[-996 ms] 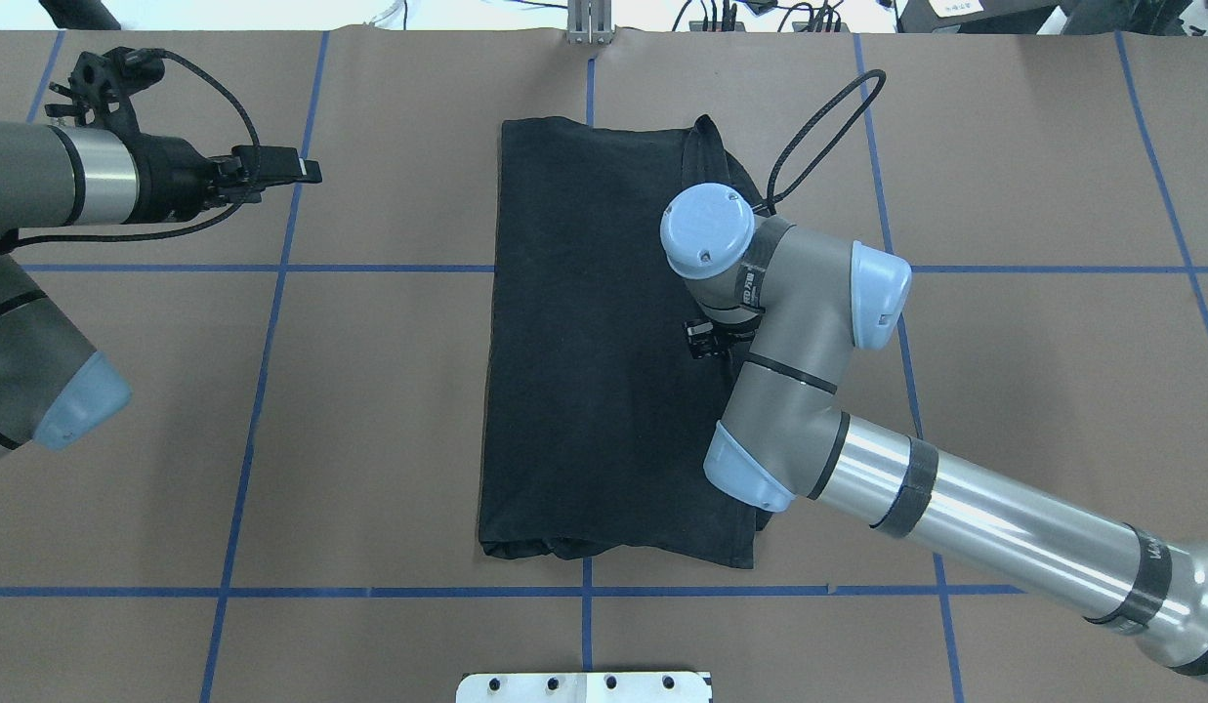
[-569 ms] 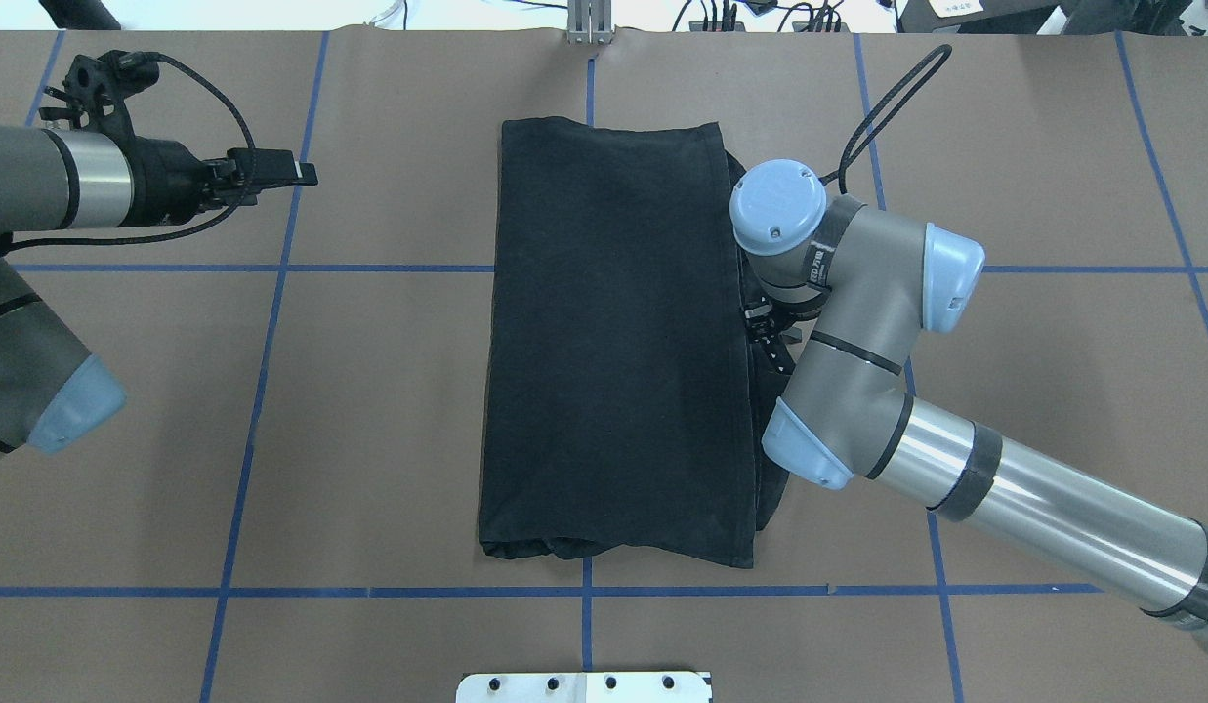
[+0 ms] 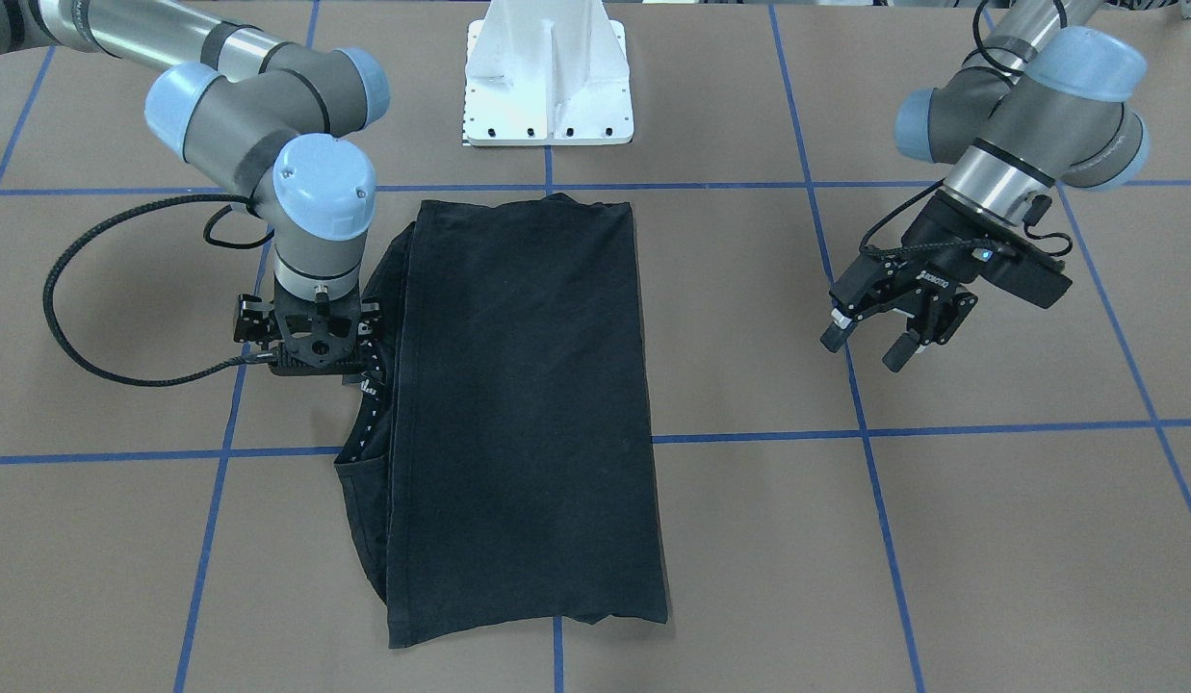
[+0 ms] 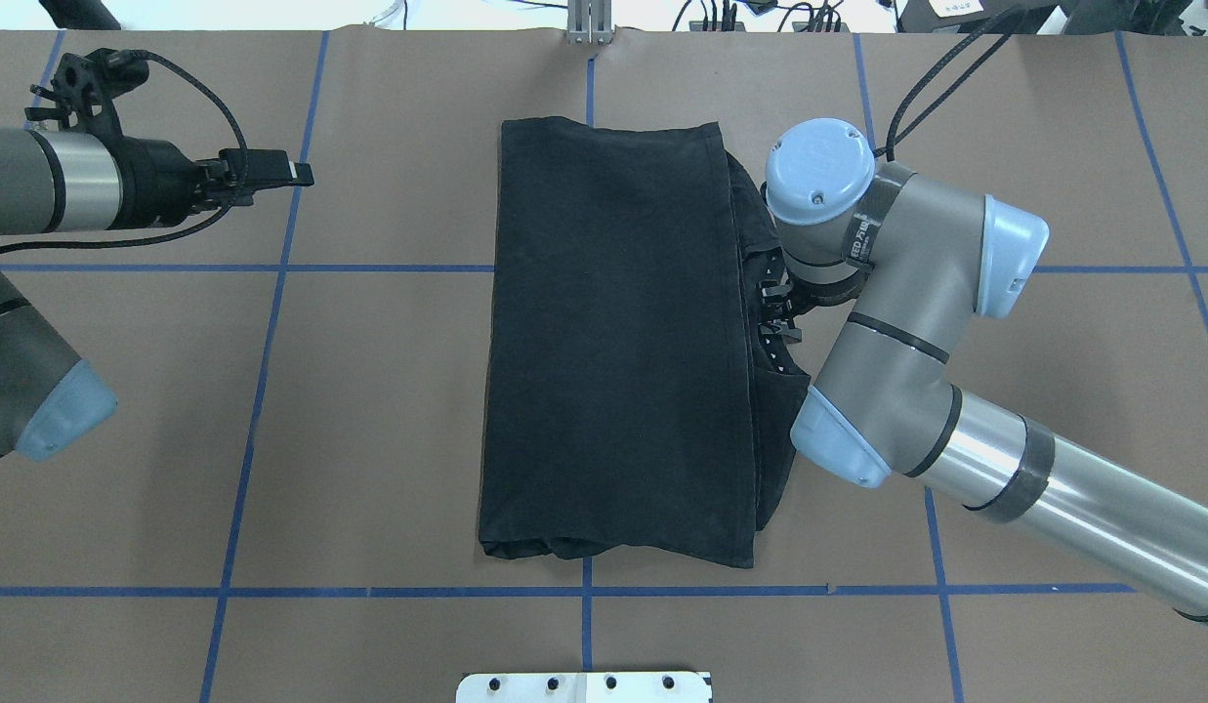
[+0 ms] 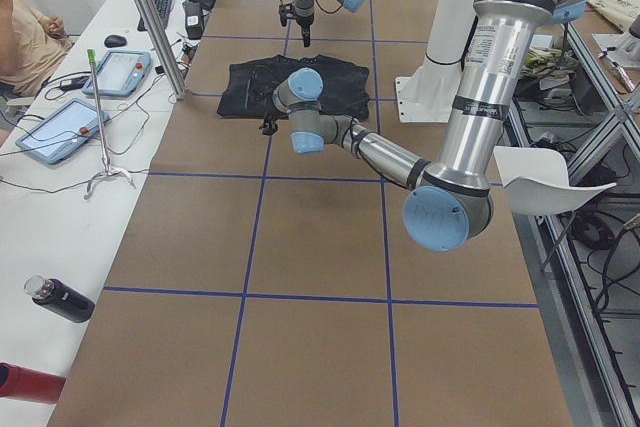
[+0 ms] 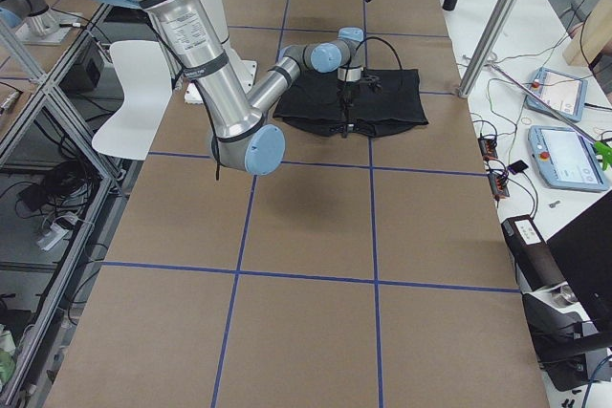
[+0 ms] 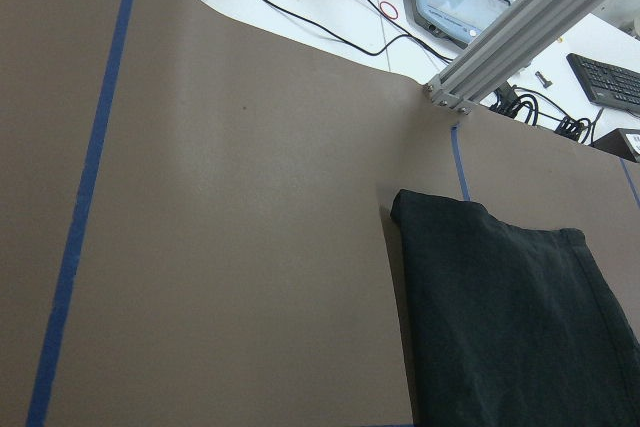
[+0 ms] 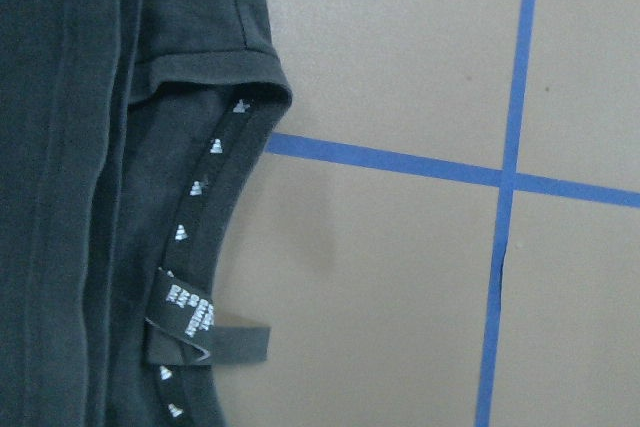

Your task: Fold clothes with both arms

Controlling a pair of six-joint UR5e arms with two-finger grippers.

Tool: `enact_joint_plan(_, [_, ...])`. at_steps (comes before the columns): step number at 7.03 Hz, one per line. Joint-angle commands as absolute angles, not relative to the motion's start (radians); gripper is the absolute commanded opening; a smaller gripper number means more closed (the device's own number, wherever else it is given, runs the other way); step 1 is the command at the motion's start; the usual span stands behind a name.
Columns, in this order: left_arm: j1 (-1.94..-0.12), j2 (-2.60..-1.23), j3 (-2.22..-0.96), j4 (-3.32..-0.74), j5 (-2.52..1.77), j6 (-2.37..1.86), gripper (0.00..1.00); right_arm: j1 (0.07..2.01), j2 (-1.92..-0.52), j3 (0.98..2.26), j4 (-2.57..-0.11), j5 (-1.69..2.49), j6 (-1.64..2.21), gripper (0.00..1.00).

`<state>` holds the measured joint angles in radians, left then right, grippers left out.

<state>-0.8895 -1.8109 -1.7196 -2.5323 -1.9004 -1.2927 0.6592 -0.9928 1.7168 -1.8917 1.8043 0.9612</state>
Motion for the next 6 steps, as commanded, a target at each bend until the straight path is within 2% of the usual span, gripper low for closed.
enact_joint_plan(1, [-0.887, -1.810, -1.720, -2.530, -1.902, -1.292, 1.00, 0.550, -1.082, 1.814, -1.672, 1.803, 1.588, 1.00])
enact_joint_plan(3, [-0.885, -1.810, -1.720, -2.530, -1.916, -1.292, 1.00, 0.432, -1.179, 1.870, -1.450, 1.635, 2.031, 1.00])
enact_joint_plan(6, [-0.884, -1.812, -1.712, -2.530, -1.916, -1.292, 1.00, 0.307, -1.210, 1.910, -1.453, 1.498, 2.317, 0.98])
